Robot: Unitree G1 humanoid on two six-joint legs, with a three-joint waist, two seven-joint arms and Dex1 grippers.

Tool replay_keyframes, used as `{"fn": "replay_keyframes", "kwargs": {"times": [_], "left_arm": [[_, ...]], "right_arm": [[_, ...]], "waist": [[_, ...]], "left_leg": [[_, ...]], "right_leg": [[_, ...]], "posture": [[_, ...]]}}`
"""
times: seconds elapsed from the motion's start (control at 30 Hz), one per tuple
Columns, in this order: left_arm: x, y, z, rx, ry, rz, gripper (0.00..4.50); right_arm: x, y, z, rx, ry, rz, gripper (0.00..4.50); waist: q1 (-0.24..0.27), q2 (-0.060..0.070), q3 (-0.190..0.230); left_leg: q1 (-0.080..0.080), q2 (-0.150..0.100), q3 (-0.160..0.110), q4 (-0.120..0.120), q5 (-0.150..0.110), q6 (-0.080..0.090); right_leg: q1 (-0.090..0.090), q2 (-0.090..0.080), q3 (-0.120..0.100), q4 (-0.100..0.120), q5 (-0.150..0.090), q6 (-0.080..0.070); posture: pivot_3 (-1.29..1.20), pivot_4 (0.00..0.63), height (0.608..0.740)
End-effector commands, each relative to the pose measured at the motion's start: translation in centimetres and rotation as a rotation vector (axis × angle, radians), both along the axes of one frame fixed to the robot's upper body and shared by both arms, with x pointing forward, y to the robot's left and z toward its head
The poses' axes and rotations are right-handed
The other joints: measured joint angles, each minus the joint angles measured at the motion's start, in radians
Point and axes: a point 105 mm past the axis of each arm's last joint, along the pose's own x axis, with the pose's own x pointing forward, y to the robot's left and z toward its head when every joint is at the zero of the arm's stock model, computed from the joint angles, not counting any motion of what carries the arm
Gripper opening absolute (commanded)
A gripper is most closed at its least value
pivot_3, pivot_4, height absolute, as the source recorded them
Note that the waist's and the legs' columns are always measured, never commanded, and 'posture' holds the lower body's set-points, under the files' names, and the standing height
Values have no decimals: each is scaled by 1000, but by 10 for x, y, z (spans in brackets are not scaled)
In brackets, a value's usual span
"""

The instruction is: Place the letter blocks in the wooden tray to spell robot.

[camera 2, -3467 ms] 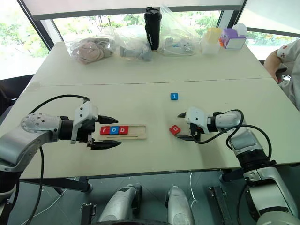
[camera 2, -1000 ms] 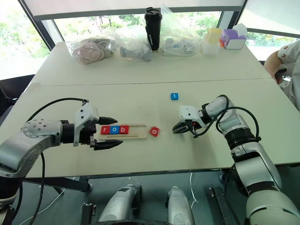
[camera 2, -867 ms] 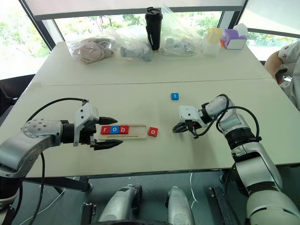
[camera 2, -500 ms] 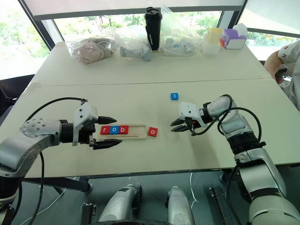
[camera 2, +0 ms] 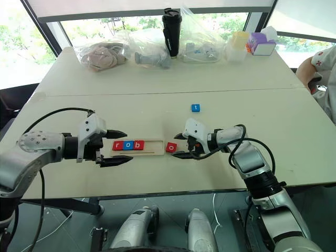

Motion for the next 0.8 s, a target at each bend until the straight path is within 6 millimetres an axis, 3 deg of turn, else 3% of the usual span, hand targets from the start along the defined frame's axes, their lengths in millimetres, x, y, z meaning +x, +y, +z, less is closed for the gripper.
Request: {"fn": "replay_keyframes", "kwargs": {"times": [0.03, 0.27, 0.37, 0.43, 0.47, 0.7, 0.8], "left_arm": [[-1, 4, 12, -5, -38, 2, 4500], [-1, 3, 12, -12, -39, 12, 4500], [-1, 4, 12, -12, -38, 16, 4500], [-1, 4, 11, -11, -38, 18, 4500], [-1, 4, 11, -11, -38, 19, 4500], [-4, 10, 13, 5, -37, 21, 4500], [-8, 17, 11, 34, -24, 21, 4500]], "right_arm": [[3, 5, 2, -22, -55, -5, 3277], [8, 2, -12, -59, -55, -28, 3277], [9, 0, -15, -67, -51, -36, 2408], [9, 1, -14, -57, -49, -40, 1370], [10, 1, -13, -54, -49, -39, 1134], [18, 9, 14, 15, -81, -33, 1138], [20, 24, 28, 29, -100, 12, 1138]], "waist": [[1, 0, 0], [0, 0, 0], [0, 0, 0], [0, 0, 0], [0, 0, 0], [-2, 0, 0], [-4, 0, 0]], "left_leg": [[0, 0, 0, 0, 0, 0], [0, 0, 0, 0, 0, 0], [0, 0, 0, 0, 0, 0], [0, 0, 0, 0, 0, 0], [0, 0, 0, 0, 0, 0], [0, 0, 0, 0, 0, 0], [0, 0, 0, 0, 0, 0]], "right_leg": [[0, 0, 0, 0, 0, 0], [0, 1, -1, 0, 0, 0], [0, 1, -1, 0, 0, 0], [0, 1, -1, 0, 0, 1], [0, 1, -1, 0, 0, 1], [0, 1, -1, 0, 1, 2], [0, 1, -1, 0, 1, 2]], "posture": [[0, 150, 740], [0, 150, 740], [0, 150, 740], [0, 150, 740], [0, 150, 740], [0, 150, 740], [0, 150, 740]]}}
